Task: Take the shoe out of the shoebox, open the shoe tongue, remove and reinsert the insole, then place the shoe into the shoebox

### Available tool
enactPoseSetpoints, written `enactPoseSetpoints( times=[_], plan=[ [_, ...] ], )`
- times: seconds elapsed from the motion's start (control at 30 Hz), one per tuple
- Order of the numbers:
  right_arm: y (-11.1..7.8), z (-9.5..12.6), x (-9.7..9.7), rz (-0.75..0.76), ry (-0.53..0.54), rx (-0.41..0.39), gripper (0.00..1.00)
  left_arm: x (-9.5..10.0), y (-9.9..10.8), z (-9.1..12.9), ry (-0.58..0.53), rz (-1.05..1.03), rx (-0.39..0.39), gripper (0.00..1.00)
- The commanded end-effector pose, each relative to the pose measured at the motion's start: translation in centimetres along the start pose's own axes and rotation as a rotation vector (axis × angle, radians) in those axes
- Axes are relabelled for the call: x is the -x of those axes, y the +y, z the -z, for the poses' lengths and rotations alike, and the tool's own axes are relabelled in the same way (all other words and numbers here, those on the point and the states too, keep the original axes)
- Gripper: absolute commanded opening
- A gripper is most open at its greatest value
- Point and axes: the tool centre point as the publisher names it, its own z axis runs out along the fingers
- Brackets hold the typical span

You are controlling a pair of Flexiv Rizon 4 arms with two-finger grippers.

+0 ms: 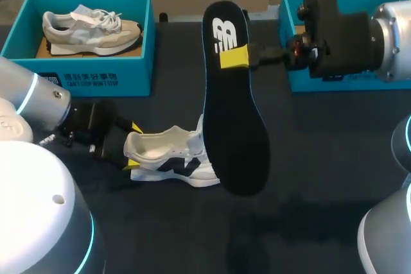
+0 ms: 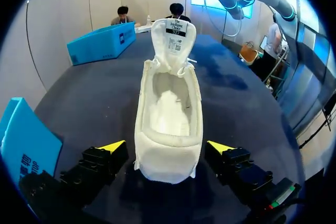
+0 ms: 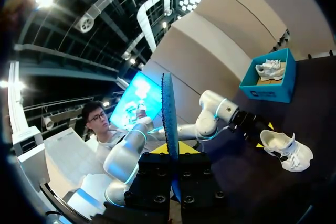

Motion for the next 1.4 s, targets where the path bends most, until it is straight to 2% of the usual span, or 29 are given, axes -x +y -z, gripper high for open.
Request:
enactPoseSetpoints(
  times=[0.03,0.3,0.43,0.73,0.93,1.17,1.4],
  plan=[
    [-0.3,-0.4,-0.3,-0.002,-0.004,0.008,0.00,-0.2,0.0,0.1,-0.003,0.000,0.002,1.00],
    [-0.3,-0.4,-0.3,-0.002,-0.004,0.008,0.00,-0.2,0.0,0.1,-0.003,0.000,0.002,1.00],
    [-0.3,-0.4,-0.3,-0.002,-0.004,0.008,0.00,0.0,-0.3,1.3,-0.036,-0.016,0.095,1.00],
    [-0.3,-0.4,-0.3,-0.002,-0.004,0.008,0.00,0.3,-0.7,2.2,-0.007,-0.038,0.255,1.00],
    [-0.3,-0.4,-0.3,-0.002,-0.004,0.008,0.00,0.4,-1.0,2.9,0.002,-0.062,0.344,1.00],
    [-0.3,-0.4,-0.3,-0.002,-0.004,0.008,0.00,0.2,-2.3,3.7,0.001,-0.109,0.458,1.00],
    [-0.3,-0.4,-0.3,-0.002,-0.004,0.008,0.00,-0.2,-3.2,4.4,0.002,-0.111,0.520,1.00]
  ],
)
